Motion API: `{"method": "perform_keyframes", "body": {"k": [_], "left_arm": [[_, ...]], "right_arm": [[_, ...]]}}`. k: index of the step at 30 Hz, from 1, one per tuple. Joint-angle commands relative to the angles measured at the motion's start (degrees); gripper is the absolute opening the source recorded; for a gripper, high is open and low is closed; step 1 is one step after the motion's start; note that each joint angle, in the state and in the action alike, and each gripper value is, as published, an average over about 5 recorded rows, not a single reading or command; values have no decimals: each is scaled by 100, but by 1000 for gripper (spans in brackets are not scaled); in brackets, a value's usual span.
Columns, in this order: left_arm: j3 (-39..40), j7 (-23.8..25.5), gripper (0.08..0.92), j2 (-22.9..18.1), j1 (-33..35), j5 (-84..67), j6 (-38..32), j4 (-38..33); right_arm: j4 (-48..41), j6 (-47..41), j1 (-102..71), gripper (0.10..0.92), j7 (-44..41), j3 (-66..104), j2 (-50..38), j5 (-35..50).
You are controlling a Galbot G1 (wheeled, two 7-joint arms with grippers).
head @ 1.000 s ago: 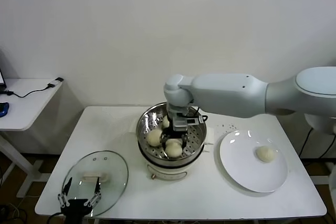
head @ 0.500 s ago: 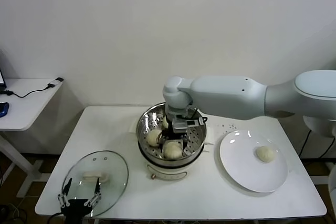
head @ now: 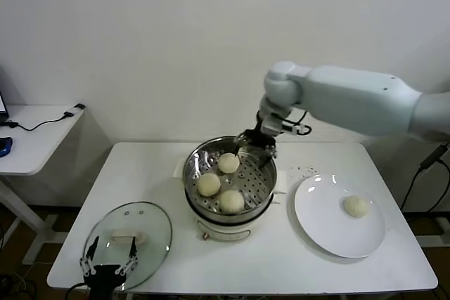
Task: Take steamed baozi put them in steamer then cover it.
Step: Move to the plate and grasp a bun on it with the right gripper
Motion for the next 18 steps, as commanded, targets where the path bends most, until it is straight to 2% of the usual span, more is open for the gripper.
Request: {"method": "perform_keyframes", "body": {"k": [1,8,18], "left_arm": [[-75,9,823,7,-58,-35,28,-18],[-92,0,823,27,-10,-80,18,-20],[-91,2,823,-4,-20,-48,21,-21]], "right_arm": [[188,-2857,281,823,328,-433,-1763,1255],[-8,-3402,-432,823,197,-289,-2484,1043],[-1168,-2916,-2810,823,-296,1738,-2598,-658]]}}
